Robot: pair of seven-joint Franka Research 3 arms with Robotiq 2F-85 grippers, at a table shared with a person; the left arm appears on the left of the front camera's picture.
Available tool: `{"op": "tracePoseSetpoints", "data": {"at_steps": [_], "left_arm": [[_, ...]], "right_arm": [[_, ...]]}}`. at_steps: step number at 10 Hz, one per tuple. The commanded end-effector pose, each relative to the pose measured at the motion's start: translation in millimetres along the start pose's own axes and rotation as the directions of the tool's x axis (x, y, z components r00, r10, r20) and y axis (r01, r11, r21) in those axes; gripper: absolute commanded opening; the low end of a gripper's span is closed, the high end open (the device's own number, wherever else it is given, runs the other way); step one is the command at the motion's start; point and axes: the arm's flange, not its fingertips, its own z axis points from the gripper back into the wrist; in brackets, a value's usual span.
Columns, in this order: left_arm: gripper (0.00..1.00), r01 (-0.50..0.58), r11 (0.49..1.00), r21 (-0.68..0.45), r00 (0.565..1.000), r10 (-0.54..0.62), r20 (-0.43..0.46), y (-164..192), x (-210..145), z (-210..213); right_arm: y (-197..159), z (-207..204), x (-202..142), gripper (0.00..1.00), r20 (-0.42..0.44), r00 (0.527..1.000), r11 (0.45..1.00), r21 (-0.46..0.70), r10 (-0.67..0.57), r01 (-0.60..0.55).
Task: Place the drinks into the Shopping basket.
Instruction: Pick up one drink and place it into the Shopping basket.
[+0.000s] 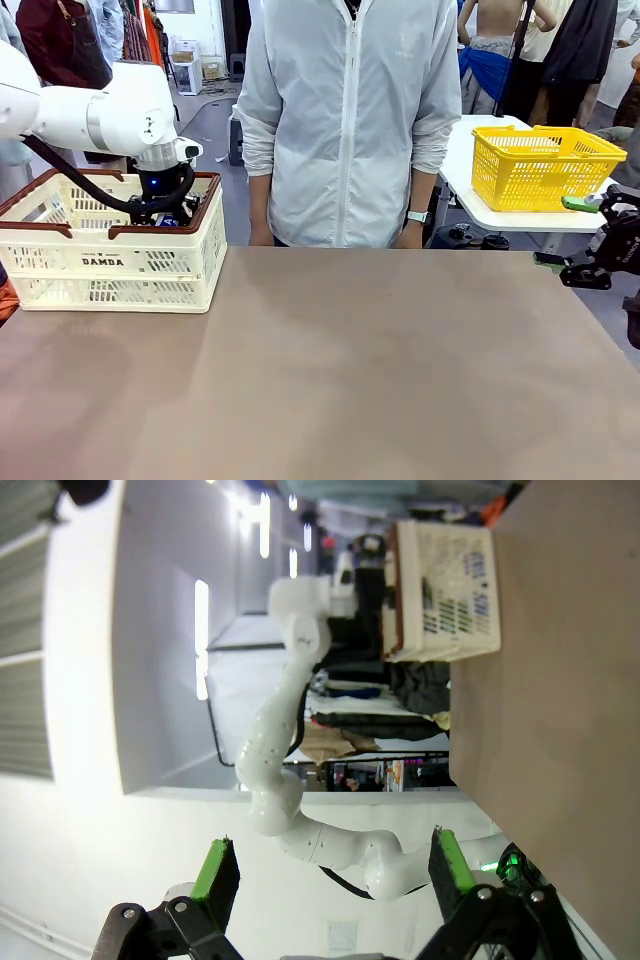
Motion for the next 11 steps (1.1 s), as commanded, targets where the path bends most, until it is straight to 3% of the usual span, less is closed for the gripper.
{"op": "tracePoseSetpoints", "data": {"at_steps": [1, 7, 9, 11], "left_arm": [[1.00, -0.010, 1.000, 0.011, 1.000, 0.011, -0.012, 3.2, 3.8, -2.1], [1.00, 0.003, 0.999, -0.047, 1.000, -0.002, 0.029, 11.7, -7.8, 23.8], [1.00, 0.004, 0.991, -0.137, 0.998, 0.005, 0.062, 24.4, -34.1, 70.7], [1.00, 0.004, 0.952, -0.306, 0.994, 0.030, 0.104, 50.2, -82.6, 132.1]], "right_arm": [[1.3, 2.0, -2.0, 1.00, -0.010, 1.000, 1.000, 0.000, 0.011, -0.011], [1.3, 2.0, -2.0, 1.00, -0.010, 1.000, 1.000, 0.000, 0.011, -0.011], [1.3, 2.0, -2.0, 1.00, -0.010, 1.000, 1.000, 0.000, 0.011, -0.011], [1.3, 2.0, -2.0, 1.00, -0.010, 1.000, 1.000, 0.000, 0.011, -0.011]]}}
